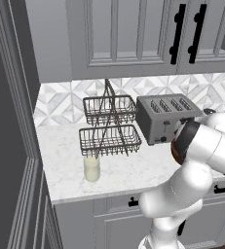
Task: Grab a lemon wedge from the fridge and one ice cube from the ice bowl, and put them in the glass of lemonade.
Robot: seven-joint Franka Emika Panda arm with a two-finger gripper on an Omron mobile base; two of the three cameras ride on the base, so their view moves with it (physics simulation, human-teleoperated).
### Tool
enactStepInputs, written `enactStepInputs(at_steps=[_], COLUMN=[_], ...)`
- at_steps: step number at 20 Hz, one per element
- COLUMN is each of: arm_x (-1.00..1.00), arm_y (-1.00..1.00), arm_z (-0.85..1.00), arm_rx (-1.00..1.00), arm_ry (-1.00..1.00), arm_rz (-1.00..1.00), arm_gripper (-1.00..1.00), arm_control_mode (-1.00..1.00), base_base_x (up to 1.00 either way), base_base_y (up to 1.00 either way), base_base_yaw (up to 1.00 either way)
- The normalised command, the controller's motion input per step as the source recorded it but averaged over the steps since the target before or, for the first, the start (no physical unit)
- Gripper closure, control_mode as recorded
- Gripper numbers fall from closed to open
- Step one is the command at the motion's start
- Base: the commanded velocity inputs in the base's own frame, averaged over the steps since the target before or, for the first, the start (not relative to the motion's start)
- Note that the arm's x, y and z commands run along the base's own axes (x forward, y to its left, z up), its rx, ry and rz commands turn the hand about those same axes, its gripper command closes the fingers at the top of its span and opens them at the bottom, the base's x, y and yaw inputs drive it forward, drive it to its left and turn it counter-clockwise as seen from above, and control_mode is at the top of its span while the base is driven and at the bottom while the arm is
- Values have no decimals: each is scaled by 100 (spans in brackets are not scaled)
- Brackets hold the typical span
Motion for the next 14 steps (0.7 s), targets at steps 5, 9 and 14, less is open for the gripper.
enactStepInputs(at_steps=[5, 9, 14], arm_x=[15, 8, 8], arm_y=[-3, -4, -6], arm_z=[-22, -21, -16], arm_rx=[0, 0, 0], arm_ry=[0, 0, 0], arm_rz=[0, 0, 0], arm_gripper=[-100, -100, -100], arm_control_mode=[-100, -100, -100], base_base_x=[0, 0, 0], base_base_y=[0, 0, 0], base_base_yaw=[0, 0, 0])
